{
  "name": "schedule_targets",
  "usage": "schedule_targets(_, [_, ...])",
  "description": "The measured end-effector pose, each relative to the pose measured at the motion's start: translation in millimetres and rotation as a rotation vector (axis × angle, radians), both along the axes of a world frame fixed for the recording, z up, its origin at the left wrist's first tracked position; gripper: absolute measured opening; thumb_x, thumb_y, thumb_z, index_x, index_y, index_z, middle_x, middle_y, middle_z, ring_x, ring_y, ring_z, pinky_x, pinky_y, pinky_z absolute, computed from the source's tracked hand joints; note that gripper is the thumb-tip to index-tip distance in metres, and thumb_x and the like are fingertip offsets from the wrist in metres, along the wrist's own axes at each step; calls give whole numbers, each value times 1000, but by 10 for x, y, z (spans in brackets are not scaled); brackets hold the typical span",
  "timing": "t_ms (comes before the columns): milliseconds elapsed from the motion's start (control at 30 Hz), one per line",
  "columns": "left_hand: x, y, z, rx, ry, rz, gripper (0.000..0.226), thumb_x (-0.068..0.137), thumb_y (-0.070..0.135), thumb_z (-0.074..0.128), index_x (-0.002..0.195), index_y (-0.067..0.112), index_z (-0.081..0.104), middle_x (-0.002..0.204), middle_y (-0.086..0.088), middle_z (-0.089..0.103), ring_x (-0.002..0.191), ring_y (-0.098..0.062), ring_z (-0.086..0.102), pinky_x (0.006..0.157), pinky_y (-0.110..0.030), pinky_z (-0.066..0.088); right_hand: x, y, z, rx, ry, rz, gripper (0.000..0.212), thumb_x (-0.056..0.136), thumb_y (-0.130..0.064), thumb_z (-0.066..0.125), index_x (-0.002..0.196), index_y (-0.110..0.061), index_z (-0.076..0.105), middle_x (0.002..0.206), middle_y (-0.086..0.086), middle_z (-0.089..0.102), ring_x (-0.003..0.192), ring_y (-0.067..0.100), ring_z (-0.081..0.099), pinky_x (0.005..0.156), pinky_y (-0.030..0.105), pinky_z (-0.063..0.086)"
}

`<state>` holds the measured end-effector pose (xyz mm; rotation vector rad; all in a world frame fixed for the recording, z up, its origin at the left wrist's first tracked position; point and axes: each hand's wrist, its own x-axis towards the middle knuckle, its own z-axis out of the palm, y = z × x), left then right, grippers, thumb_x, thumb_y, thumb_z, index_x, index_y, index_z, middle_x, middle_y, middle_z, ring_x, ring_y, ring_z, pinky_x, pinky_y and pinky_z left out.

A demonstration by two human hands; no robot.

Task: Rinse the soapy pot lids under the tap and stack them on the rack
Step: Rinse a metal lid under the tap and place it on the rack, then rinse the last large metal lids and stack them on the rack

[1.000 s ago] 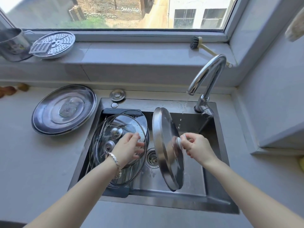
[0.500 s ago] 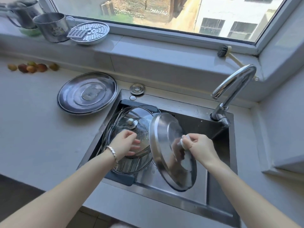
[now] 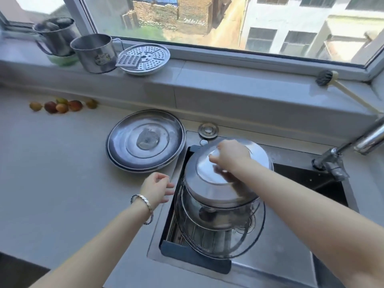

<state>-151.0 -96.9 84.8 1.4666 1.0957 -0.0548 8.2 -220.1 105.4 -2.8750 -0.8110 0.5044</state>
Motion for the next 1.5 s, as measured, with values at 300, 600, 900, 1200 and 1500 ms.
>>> schedule_targets(300, [25, 418, -90, -74, -25, -58, 17, 96, 11, 40, 82, 15, 49, 83, -7, 60, 66, -16, 58, 55, -23, 47, -25, 586, -505, -182, 16, -7, 14, 80, -13, 51, 66, -13, 48, 72, 1, 51, 68, 22, 48, 42, 21, 25])
schedule_targets(600, [32, 581, -296, -119, -9, -60, 18, 96, 11, 41, 83, 14, 52, 88, -8, 64, 74, -20, 63, 64, -30, 49, -100, 613, -599, -372, -16, 50, 17, 86, -9, 48, 71, -16, 46, 61, 1, 34, 77, 21, 46, 42, 21, 25])
schedule_targets(900, [31, 722, -458, -220, 7, 91, 12, 96, 9, 40, 97, 7, 52, 107, -20, 61, 78, -25, 63, 64, -33, 49, -123, 741, -652, -537, -76, 86, 35, 90, -31, 50, 117, -8, 53, 115, 10, 50, 105, 22, 49, 52, 21, 35])
schedule_targets(1200, [315, 1230, -849, -660, -142, 741, 61, 92, 32, 51, 145, 14, 25, 154, -7, 22, 139, -24, 30, 110, -40, 29, -254, 500, -290, -22, -107, -3, 37, 94, -38, 39, 120, -15, 51, 121, 5, 50, 106, 26, 54, 73, 30, 40])
schedule_targets(1500, [457, 1387, -958, -581, -289, 916, 39, 97, 11, 43, 136, 15, 43, 140, -4, 49, 124, -21, 51, 100, -44, 41, -295, 15, -243, 282, 80, -243, 20, 88, -25, 49, 97, -21, 66, 96, -8, 67, 86, 18, 60, 73, 28, 45])
